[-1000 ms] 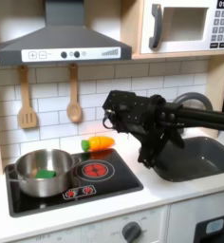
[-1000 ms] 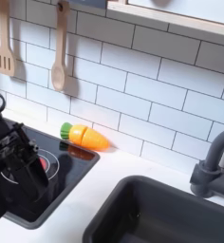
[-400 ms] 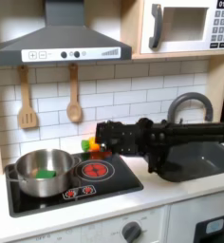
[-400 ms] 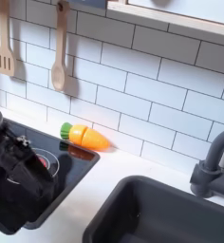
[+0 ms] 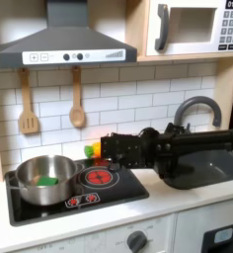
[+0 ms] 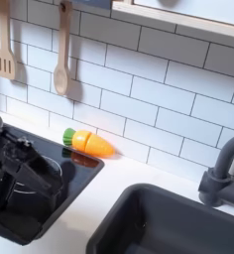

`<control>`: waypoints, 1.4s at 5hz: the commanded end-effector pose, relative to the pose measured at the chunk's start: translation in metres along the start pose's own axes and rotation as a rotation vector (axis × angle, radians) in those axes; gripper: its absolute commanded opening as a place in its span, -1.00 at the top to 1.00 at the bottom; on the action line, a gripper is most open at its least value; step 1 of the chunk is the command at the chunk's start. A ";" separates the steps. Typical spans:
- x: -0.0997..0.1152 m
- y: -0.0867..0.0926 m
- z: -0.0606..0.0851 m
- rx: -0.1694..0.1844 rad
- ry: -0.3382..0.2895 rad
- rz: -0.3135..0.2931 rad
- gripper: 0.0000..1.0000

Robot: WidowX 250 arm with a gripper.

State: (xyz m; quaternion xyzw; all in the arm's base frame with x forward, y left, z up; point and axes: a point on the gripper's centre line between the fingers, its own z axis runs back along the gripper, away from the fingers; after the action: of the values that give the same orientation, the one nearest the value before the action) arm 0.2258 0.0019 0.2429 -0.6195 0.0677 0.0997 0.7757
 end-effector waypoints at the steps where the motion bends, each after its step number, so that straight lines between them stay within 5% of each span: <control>1: 0.000 -0.002 -0.008 -0.052 0.022 -0.015 -1.00; 2: 0.000 -0.002 -0.015 -0.107 0.033 -0.031 -1.00; 7: -0.015 -0.009 -0.077 -0.106 0.200 -0.080 -1.00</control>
State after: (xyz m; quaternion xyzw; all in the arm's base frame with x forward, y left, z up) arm 0.2129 -0.0803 0.2384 -0.6680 0.1142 0.0036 0.7354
